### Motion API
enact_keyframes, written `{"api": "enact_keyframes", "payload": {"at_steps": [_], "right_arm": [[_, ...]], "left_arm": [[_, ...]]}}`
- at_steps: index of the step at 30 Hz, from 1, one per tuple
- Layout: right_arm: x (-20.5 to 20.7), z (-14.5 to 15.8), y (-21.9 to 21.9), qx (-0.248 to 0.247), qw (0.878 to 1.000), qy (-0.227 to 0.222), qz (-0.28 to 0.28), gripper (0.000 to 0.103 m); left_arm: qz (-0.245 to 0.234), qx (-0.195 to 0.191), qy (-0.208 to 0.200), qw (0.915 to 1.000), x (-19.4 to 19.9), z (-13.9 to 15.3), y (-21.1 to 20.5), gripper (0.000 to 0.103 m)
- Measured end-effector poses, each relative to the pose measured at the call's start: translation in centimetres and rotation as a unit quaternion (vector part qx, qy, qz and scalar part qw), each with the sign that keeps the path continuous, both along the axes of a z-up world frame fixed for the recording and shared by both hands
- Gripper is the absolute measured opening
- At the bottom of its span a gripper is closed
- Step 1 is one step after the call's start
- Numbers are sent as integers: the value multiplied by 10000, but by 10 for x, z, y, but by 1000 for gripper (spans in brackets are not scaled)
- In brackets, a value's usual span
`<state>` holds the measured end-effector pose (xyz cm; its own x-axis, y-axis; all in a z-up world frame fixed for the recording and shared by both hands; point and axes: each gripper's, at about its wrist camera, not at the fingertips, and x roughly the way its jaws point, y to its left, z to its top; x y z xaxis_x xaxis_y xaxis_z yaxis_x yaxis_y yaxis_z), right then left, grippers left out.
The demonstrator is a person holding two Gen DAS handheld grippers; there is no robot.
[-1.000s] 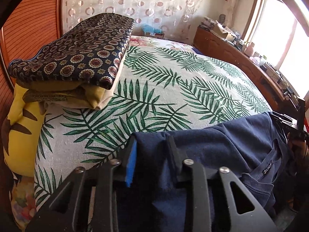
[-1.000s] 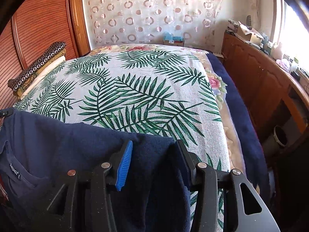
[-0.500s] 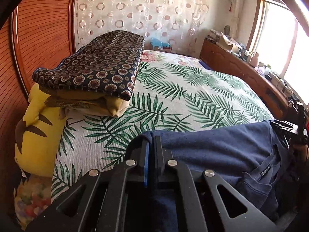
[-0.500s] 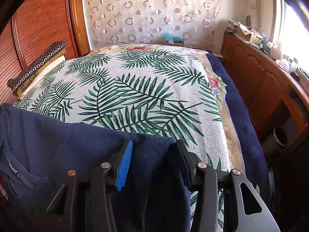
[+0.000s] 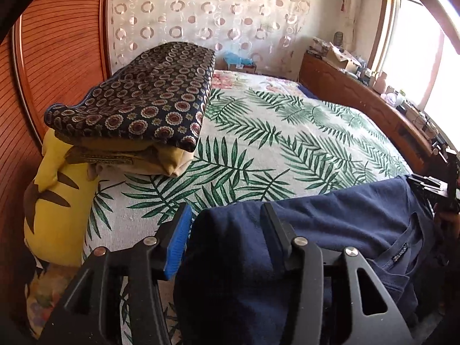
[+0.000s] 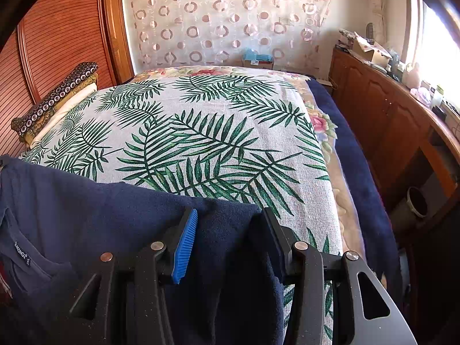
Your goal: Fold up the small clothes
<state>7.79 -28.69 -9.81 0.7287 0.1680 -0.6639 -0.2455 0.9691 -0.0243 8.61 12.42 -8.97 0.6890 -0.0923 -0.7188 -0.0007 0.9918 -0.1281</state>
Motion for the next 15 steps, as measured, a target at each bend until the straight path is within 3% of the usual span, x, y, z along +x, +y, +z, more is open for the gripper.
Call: {"api": "enact_keyframes", "payload": {"at_steps": [6,15], "right_arm": [[0,0,0,-1,10000,-1,1,48],[4,2,-7,243,9997,97,3,50]], "left_arm": [[21,74,375,9993,8,-23,0,52],[-9,150,408,9991,6,-32,-2,53]]}}
